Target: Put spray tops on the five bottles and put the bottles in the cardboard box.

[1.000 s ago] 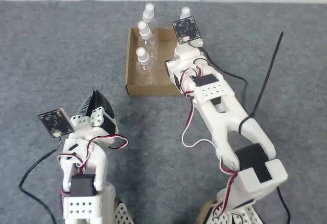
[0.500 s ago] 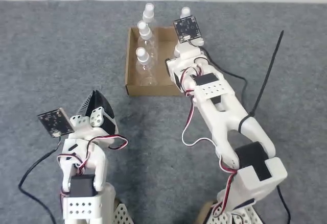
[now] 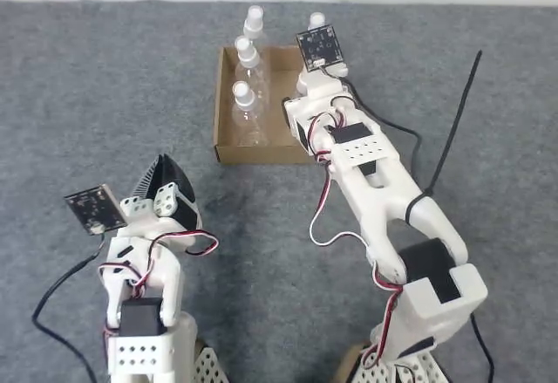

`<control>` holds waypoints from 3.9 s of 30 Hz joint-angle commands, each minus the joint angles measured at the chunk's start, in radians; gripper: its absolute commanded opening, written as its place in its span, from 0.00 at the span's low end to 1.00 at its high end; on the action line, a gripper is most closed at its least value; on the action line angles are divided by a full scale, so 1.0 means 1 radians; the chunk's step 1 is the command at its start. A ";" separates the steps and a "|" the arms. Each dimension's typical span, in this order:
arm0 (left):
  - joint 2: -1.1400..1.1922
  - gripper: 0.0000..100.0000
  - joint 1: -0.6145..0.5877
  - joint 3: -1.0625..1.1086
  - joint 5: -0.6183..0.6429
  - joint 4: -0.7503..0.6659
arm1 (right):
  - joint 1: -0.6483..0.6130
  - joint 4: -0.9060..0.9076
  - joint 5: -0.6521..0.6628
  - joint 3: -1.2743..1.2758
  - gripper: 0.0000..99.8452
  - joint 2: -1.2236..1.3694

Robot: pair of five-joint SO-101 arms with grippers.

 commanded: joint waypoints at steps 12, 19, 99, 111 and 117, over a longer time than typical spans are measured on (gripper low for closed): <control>-0.017 0.01 0.002 -0.013 -0.009 -0.012 | 0.019 0.038 0.002 -0.018 0.01 0.005; -0.017 0.01 0.003 -0.013 -0.009 -0.011 | 0.018 0.062 0.002 -0.012 0.01 -0.036; -0.015 0.01 0.005 -0.013 -0.009 -0.012 | -0.027 0.302 0.041 0.216 0.28 -0.532; -0.015 0.01 0.005 -0.013 -0.009 -0.011 | -0.028 0.315 0.038 0.219 0.04 -0.556; -0.015 0.01 0.003 -0.013 -0.009 -0.011 | -0.021 0.317 0.038 0.224 0.01 -0.556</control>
